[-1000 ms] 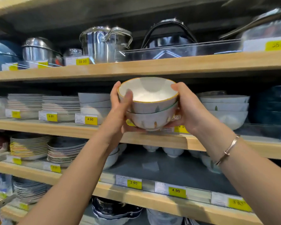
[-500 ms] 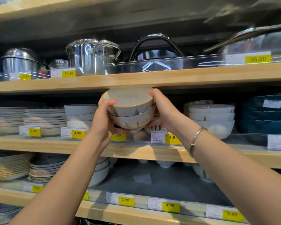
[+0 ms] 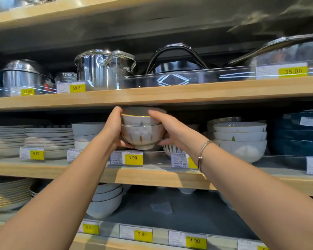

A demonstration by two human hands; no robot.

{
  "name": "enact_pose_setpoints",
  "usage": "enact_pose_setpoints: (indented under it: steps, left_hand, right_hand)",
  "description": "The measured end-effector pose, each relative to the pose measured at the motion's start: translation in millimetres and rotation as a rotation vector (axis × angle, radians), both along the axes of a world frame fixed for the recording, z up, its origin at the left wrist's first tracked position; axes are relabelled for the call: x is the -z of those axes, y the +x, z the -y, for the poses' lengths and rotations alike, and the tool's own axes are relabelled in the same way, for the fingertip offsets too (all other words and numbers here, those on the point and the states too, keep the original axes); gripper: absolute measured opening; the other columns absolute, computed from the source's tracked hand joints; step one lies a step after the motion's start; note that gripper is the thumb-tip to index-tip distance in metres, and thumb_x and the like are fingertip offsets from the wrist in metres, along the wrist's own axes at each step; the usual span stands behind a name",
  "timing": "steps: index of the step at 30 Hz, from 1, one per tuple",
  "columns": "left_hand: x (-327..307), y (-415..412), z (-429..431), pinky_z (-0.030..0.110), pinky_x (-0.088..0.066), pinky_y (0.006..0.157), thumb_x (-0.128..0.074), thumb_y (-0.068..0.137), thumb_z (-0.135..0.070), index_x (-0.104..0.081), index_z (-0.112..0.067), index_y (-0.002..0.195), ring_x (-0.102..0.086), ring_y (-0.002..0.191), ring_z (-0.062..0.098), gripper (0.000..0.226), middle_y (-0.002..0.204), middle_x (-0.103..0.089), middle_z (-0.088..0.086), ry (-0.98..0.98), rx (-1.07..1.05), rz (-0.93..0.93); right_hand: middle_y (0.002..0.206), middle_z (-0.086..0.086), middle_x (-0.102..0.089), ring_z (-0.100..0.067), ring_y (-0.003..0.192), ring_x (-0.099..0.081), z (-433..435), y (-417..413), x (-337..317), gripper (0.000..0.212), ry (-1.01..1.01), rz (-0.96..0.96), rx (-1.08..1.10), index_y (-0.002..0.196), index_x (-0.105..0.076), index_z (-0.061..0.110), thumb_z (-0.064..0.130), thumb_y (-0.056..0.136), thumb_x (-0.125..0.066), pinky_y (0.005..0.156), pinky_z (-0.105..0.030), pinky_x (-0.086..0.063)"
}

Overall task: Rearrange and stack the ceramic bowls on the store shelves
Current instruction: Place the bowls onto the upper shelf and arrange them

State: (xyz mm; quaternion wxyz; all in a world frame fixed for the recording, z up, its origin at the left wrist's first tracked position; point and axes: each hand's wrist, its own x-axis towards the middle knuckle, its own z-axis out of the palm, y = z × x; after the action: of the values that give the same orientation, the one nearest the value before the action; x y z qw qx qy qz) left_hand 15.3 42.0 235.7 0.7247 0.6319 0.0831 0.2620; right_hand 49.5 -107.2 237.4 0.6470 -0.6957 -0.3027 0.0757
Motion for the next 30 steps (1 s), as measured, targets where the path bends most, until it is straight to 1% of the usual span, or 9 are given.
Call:
enact_pose_setpoints:
  steps: [3, 6, 10, 14, 16, 20, 25, 28, 30]
  left_hand:
    - [-3.7, 10.3, -9.1, 0.048, -0.051, 0.073, -0.032, 0.086, -0.048, -0.058, -0.017, 0.086, -0.061, 0.086, 0.034, 0.041, 0.095, -0.066, 0.015, 0.035, -0.029, -0.089]
    - [-3.1, 19.0, -18.4, 0.045, -0.051, 0.076, -0.034, 0.086, -0.053, -0.061, -0.014, 0.088, -0.061, 0.087, 0.034, 0.047, 0.093, -0.067, 0.016, 0.039, -0.032, -0.133]
    - [7.2, 30.3, -32.4, 0.041, -0.05, 0.085, -0.035, 0.09, -0.05, -0.062, -0.011, 0.088, -0.062, 0.081, 0.031, 0.047, 0.085, -0.068, 0.015, 0.011, -0.067, -0.101]
    - [13.0, 34.1, -36.9, 0.037, -0.049, 0.077, -0.036, 0.092, -0.043, -0.058, -0.009, 0.079, -0.058, 0.07, 0.029, 0.042, 0.076, -0.063, 0.014, 0.025, -0.086, -0.122]
    - [12.2, 33.9, -37.5, 0.034, -0.047, 0.069, -0.037, 0.093, -0.039, -0.055, -0.008, 0.075, -0.055, 0.066, 0.028, 0.04, 0.071, -0.06, 0.013, 0.046, -0.099, -0.145]
    - [8.6, 34.7, -39.3, 0.03, -0.044, 0.061, -0.037, 0.093, -0.039, -0.054, -0.009, 0.077, -0.053, 0.061, 0.025, 0.039, 0.069, -0.056, 0.01, 0.063, -0.131, -0.151]
    - [-5.9, 35.4, -35.7, 0.028, -0.041, 0.059, -0.034, 0.097, -0.032, -0.052, -0.008, 0.078, -0.049, 0.063, 0.02, 0.035, 0.072, -0.051, 0.009, 0.051, -0.177, -0.063]
    - [-16.5, 30.6, -24.3, 0.033, -0.045, 0.074, -0.035, 0.098, -0.031, -0.059, -0.004, 0.107, -0.053, 0.07, 0.022, 0.037, 0.08, -0.055, 0.011, 0.045, -0.176, -0.063]
    - [-23.6, 29.2, -16.3, 0.035, -0.04, 0.095, -0.034, 0.099, -0.029, -0.045, -0.001, 0.134, -0.056, 0.1, 0.028, 0.045, 0.105, -0.059, 0.016, 0.091, -0.175, -0.101]
  right_hand:
    - [0.12, -0.003, -0.062, -0.017, 0.101, -0.057, -4.9, 7.0, 4.4, 0.055, -0.113, 0.066, 0.024, 0.12, -0.057, 0.017, 0.048, 0.076, -0.068, 0.095, -0.041, -0.048]
    - [0.131, -0.008, -0.057, -0.021, 0.11, -0.056, -11.3, 11.3, 4.0, 0.065, -0.189, 0.074, 0.062, 0.127, -0.052, 0.01, 0.039, 0.074, -0.074, 0.096, -0.038, -0.047]
    - [0.124, -0.01, -0.058, -0.026, 0.112, -0.055, -19.0, 10.5, 1.5, 0.062, -0.248, 0.044, 0.102, 0.126, -0.051, 0.007, 0.036, 0.076, -0.073, 0.095, -0.04, -0.047]
    - [0.107, -0.006, -0.057, -0.022, 0.101, -0.055, -23.5, 10.9, 0.3, 0.046, -0.263, -0.015, 0.096, 0.117, -0.052, 0.011, 0.03, 0.079, -0.072, 0.093, -0.038, -0.044]
    - [0.119, -0.009, -0.056, -0.025, 0.114, -0.053, -24.3, 13.3, 1.0, 0.054, -0.284, -0.015, 0.108, 0.124, -0.05, 0.008, 0.029, 0.079, -0.072, 0.1, -0.04, -0.042]
    - [0.115, -0.006, -0.056, -0.021, 0.104, -0.053, -30.7, 15.8, -0.7, 0.065, -0.217, -0.002, 0.121, 0.126, -0.045, 0.004, 0.028, 0.074, -0.077, 0.089, -0.033, -0.044]
    - [0.127, -0.011, -0.059, -0.026, 0.114, -0.057, -33.1, 18.6, -9.1, 0.085, -0.152, 0.075, 0.155, 0.129, -0.049, 0.005, 0.036, 0.059, -0.085, 0.1, -0.038, -0.046]
    - [0.127, -0.008, -0.056, -0.024, 0.116, -0.054, -25.4, 20.9, -11.3, 0.077, -0.139, 0.117, 0.215, 0.129, -0.048, 0.006, 0.037, 0.066, -0.081, 0.094, -0.032, -0.045]
    - [0.13, -0.008, -0.056, -0.024, 0.118, -0.053, -20.1, 23.5, -12.0, 0.079, -0.105, 0.148, 0.236, 0.129, -0.049, 0.007, 0.04, 0.064, -0.082, 0.1, -0.036, -0.045]
